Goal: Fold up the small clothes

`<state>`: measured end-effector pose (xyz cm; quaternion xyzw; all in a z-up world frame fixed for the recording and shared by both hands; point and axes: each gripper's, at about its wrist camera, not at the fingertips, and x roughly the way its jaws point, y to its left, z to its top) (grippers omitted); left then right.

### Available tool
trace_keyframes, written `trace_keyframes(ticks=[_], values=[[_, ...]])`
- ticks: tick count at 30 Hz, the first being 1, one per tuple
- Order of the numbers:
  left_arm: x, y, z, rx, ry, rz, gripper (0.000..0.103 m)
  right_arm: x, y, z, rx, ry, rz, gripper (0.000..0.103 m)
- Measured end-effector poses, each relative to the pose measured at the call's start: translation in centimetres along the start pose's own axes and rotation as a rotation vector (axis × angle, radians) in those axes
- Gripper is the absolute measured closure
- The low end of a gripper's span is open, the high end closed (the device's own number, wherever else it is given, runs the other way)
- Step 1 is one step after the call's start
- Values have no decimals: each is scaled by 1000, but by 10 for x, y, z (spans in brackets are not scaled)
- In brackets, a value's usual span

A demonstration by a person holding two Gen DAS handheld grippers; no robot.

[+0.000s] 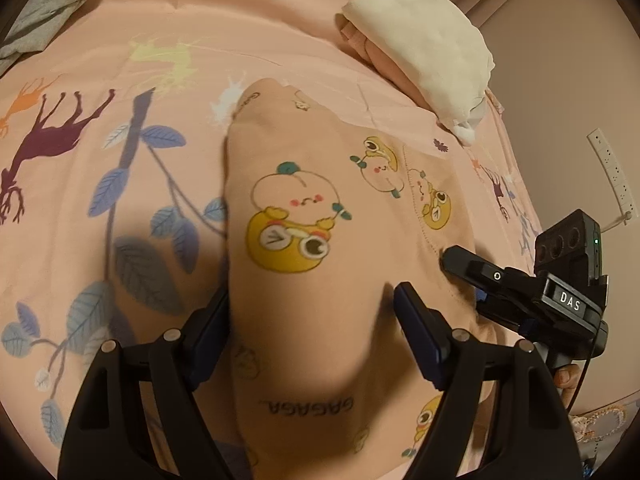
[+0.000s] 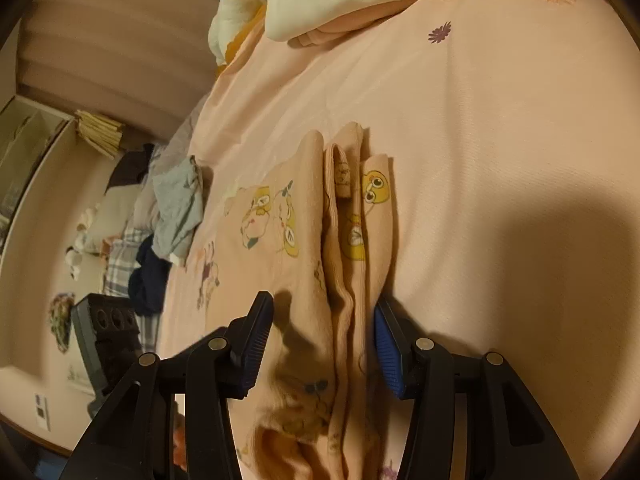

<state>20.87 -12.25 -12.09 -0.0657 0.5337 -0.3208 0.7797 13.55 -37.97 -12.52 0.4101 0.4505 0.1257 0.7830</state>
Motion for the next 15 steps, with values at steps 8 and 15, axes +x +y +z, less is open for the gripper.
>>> trace_keyframes(ticks=[8,15], values=[[10,-7,8,33,1,21,22,13,7,4,-34,0,0,58],[10,-8,8,60,-9,60,33,18,11,3,-61,-1,-26,73]])
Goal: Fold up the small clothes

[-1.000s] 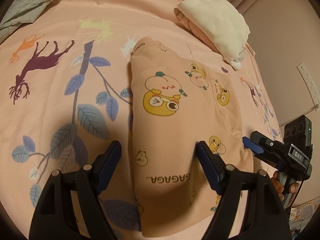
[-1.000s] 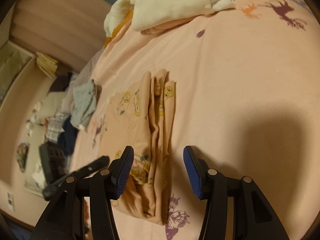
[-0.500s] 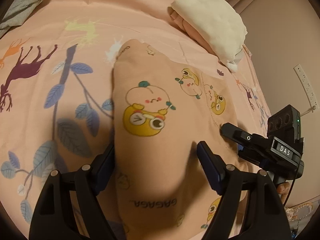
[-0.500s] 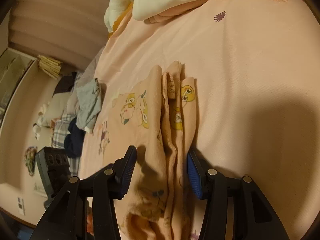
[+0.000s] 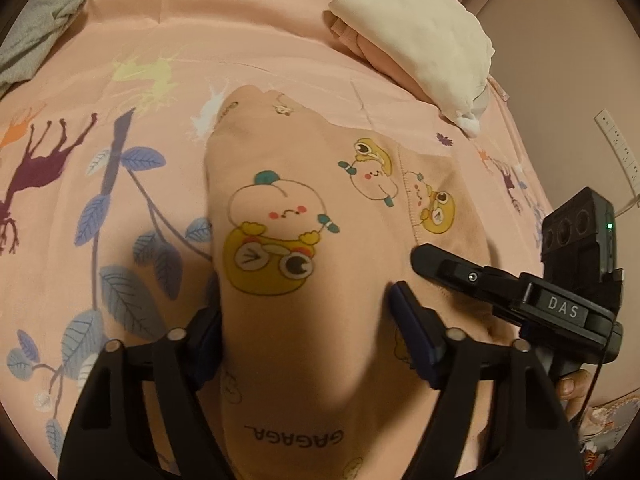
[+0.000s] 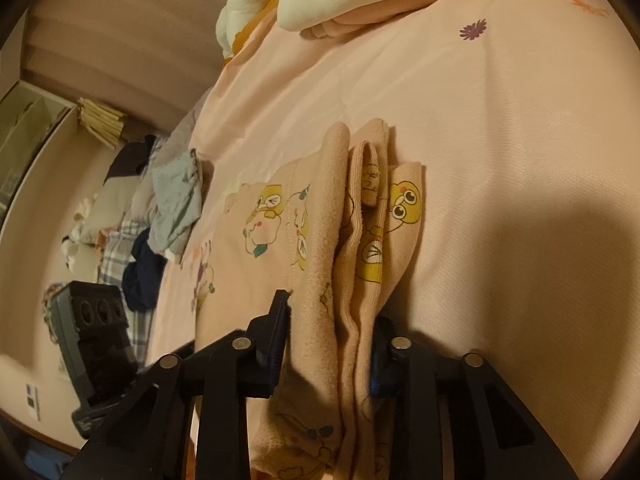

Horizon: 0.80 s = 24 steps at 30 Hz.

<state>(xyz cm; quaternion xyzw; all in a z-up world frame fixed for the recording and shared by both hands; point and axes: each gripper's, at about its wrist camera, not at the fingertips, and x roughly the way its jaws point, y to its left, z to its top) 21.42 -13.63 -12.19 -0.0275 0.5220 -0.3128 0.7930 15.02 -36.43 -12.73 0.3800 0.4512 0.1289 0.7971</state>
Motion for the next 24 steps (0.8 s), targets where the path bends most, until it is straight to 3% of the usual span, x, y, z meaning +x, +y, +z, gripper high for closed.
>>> trace_keyframes(ticks=[8,24], values=[[-11,-2,-3,13,-27,14,67,-4,20,-4,-83,-32,-51,78],[-51,-19,-19,42,-93,-6,71,-33,65,-19,-201,-108,-37,79]])
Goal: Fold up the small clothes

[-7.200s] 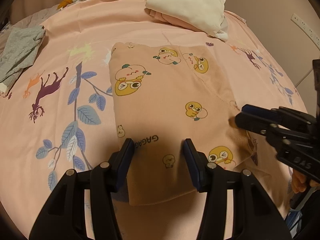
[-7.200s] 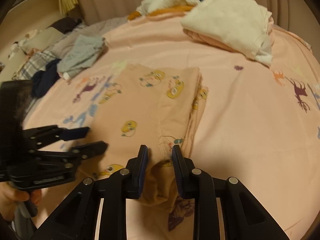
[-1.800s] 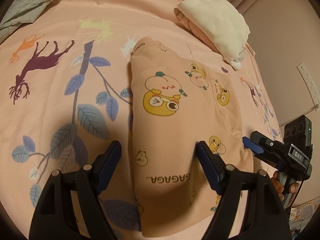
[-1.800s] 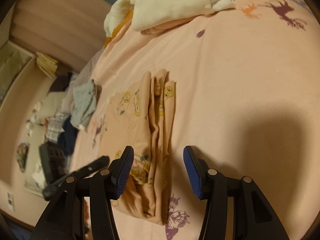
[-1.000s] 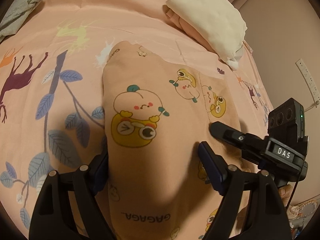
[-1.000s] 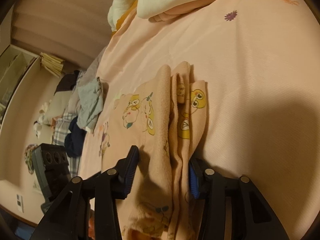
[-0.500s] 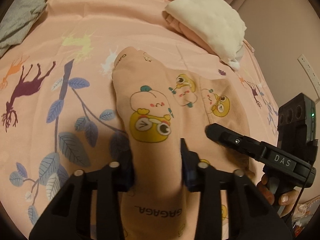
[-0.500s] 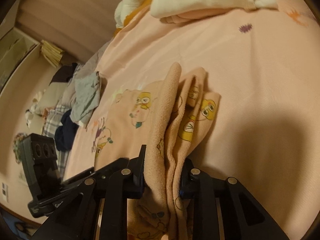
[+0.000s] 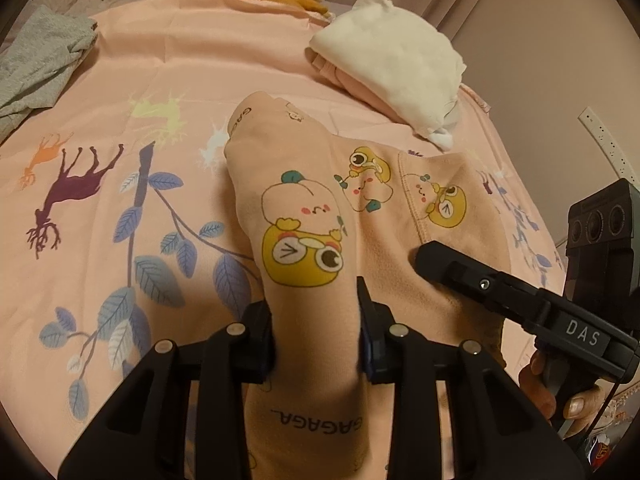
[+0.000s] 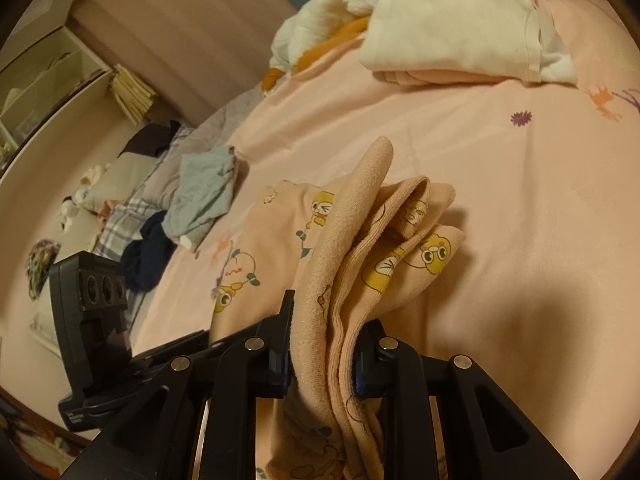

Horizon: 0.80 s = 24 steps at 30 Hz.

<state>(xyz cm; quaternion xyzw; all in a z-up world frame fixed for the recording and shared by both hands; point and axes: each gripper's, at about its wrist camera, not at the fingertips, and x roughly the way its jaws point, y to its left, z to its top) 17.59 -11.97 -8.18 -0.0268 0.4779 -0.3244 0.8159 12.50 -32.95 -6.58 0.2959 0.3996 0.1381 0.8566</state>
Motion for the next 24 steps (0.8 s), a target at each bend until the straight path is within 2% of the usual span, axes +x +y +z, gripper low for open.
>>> trace_keyframes(ticks=[12,24], values=[[-47,-9,-18,29,-49,34,71,-18,31,-12,-43,-19,42,79],[-87,0,-40,16,-98,68,71,-19,64,-22,-102,-7,74,79]])
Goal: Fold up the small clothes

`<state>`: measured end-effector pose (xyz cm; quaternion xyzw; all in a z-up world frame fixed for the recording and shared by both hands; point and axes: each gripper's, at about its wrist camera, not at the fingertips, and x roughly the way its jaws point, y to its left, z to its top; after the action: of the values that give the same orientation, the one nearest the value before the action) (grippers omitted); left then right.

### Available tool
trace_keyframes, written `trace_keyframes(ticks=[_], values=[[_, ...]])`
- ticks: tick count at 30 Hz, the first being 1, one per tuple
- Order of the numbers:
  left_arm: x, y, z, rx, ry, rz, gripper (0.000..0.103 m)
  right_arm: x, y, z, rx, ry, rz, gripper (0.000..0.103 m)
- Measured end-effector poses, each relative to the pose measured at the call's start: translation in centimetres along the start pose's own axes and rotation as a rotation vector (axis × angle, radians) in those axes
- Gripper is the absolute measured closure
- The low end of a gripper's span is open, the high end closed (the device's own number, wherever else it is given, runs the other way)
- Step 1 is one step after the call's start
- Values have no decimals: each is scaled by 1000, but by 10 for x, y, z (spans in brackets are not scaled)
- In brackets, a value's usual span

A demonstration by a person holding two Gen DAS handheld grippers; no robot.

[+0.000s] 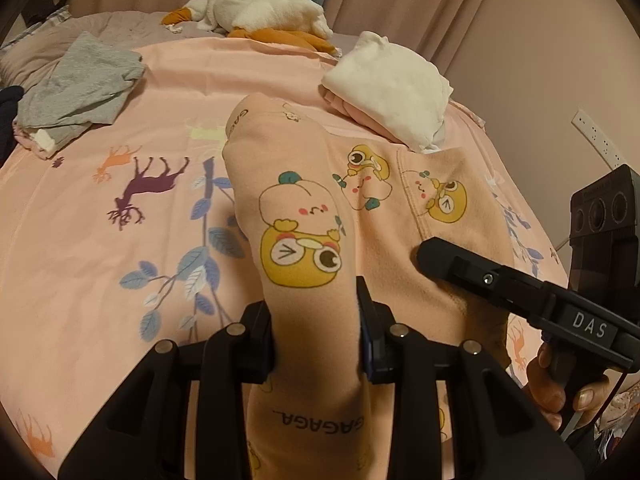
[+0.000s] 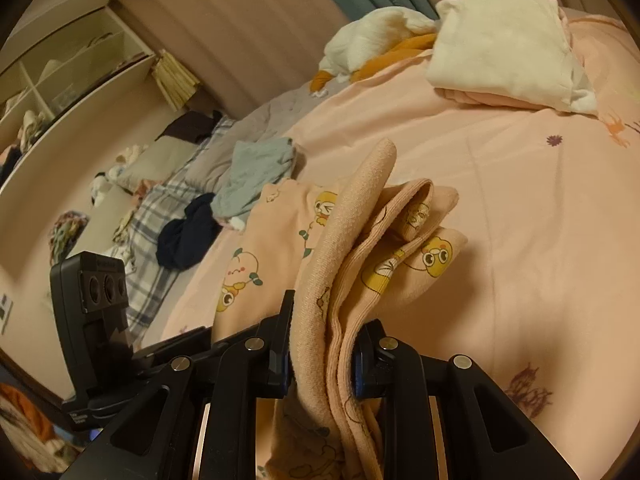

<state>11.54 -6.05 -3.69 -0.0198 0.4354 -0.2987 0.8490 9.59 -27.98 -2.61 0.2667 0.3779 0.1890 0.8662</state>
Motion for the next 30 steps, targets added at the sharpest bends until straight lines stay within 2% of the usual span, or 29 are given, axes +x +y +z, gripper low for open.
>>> trace_keyframes(ticks=[16,30], values=[[-25,31,-8,-54,-28,24,71,22,29,0,-66,39,16,79],[-19,65,-2,-82,-24,76,71,57,40,4,-99,87,30,79]])
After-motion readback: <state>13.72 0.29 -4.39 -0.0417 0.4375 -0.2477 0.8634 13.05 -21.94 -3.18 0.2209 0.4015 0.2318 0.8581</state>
